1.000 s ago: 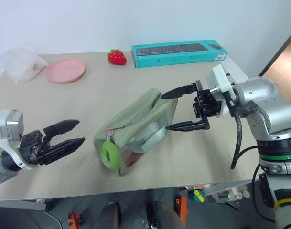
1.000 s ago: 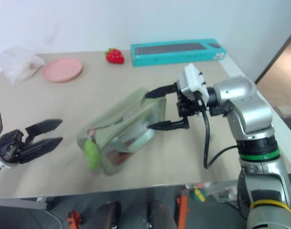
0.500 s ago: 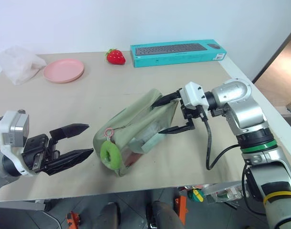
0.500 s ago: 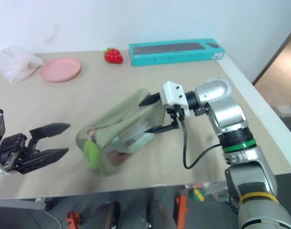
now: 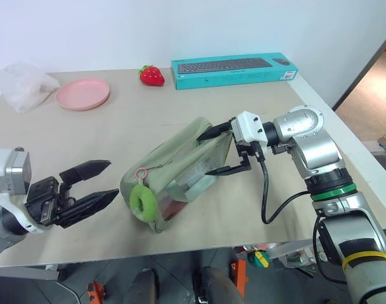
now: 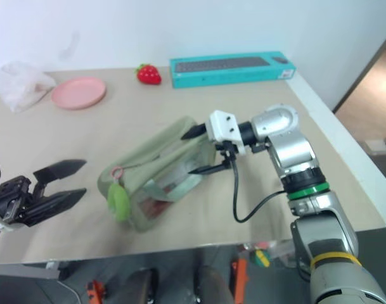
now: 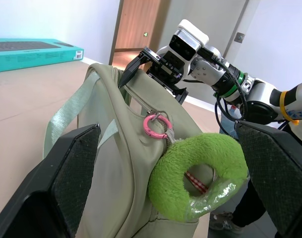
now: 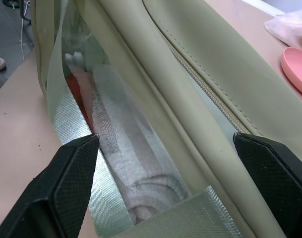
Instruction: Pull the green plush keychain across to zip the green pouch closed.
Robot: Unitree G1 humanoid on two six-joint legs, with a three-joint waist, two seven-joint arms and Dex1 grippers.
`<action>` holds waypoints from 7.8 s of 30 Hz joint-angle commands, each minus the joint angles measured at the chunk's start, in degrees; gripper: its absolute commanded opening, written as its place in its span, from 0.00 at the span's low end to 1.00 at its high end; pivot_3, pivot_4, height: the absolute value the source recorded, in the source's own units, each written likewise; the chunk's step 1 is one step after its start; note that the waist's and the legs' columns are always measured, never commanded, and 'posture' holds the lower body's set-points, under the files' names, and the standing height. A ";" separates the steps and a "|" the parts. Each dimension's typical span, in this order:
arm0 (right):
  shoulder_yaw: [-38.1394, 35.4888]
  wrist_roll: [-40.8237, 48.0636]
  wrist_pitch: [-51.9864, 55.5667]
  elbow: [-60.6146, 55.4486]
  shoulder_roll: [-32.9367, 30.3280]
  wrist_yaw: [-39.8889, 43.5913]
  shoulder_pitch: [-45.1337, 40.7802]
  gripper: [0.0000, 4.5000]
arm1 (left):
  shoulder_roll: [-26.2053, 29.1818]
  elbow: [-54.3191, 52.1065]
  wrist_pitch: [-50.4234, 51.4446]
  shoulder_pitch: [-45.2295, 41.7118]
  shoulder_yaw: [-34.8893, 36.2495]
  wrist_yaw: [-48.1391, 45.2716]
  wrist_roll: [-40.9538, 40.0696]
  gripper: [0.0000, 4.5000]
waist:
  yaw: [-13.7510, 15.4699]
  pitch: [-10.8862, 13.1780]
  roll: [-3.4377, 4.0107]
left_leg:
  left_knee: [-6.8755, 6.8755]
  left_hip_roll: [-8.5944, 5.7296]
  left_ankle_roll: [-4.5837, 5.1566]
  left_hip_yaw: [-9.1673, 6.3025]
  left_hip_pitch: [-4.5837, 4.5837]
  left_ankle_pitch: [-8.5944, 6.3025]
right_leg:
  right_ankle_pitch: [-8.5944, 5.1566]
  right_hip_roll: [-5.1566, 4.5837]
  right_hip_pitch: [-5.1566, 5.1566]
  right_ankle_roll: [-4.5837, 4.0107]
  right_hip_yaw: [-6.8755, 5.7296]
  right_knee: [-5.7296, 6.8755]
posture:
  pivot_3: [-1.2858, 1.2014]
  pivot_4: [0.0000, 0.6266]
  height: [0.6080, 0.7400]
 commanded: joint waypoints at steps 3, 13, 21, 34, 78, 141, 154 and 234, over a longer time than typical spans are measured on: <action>-1.18 -0.99 -0.74 0.49 0.00 -1.66 -1.36 0.94 | -0.50 -0.11 -1.31 -0.31 0.72 -0.05 -0.48 1.00 | 0.00 0.00 0.00 | 0.00 -0.01 0.00 0.02 0.00 0.00 | 0.00 0.00 0.00 0.00 0.01 0.00 | 0.52 0.24 1.00; -8.34 10.31 12.29 -3.42 -0.38 -1.41 -2.82 0.94 | -0.93 0.36 -1.10 -1.30 -0.82 -0.08 0.49 1.00 | 0.02 0.00 0.00 | 0.00 0.00 0.00 0.01 -0.01 0.00 | 0.01 0.01 -0.01 0.00 0.01 0.00 | 0.52 0.24 1.00; -9.60 14.74 19.40 -7.41 -0.30 -1.90 -0.83 0.94 | -0.98 1.28 -1.34 -2.45 -2.23 -0.52 1.56 1.00 | 0.00 0.00 0.00 | -0.02 0.00 0.00 0.03 -0.01 0.00 | 0.01 0.02 -0.04 -0.01 0.03 0.01 | 0.52 0.24 1.00; -2.86 6.65 13.87 -10.74 -0.30 -2.53 1.46 0.94 | -1.60 1.70 -1.45 -3.43 -3.65 -0.52 2.38 1.00 | 0.00 0.00 0.00 | -0.03 0.04 0.00 0.06 -0.02 0.00 | 0.02 0.14 -0.08 0.00 0.05 0.02 | 0.52 0.24 1.00; -2.06 6.81 52.76 -32.85 -1.30 -25.60 -6.06 0.01 | -5.18 -0.79 -3.76 -0.73 -3.80 2.51 2.70 1.00 | -0.04 0.00 0.00 | -0.08 0.11 -0.06 0.10 -0.13 -0.05 | 0.01 0.10 -0.27 -0.06 0.13 0.03 | 0.52 0.24 1.00; -13.04 17.03 36.02 -17.58 -14.77 -10.69 8.88 0.99 | 1.79 -3.50 -3.65 -1.73 1.21 2.11 0.13 1.00 | -0.73 -0.06 -0.11 | 0.02 0.70 0.08 0.88 -0.17 -0.15 | 0.35 0.94 -0.74 -0.27 0.65 0.03 | 0.52 0.24 1.00; -8.48 16.00 36.10 -20.03 -8.93 -12.15 10.93 0.99 | -0.19 -2.31 -4.42 -0.25 1.59 2.80 0.03 1.00 | -0.82 -0.07 -0.14 | 0.03 0.94 0.08 1.23 -0.16 -0.15 | 0.50 1.28 -0.91 -0.26 1.25 0.05 | 0.52 0.24 1.00; -6.42 10.77 32.88 -19.05 -6.38 -14.20 12.91 0.00 | -4.28 8.09 -2.30 -21.85 -14.16 10.15 7.67 0.80 | -1.30 -0.17 -0.33 | 0.59 1.00 0.04 1.77 -0.12 -0.17 | 0.97 1.78 -0.87 0.16 2.37 0.09 | 0.52 0.24 1.00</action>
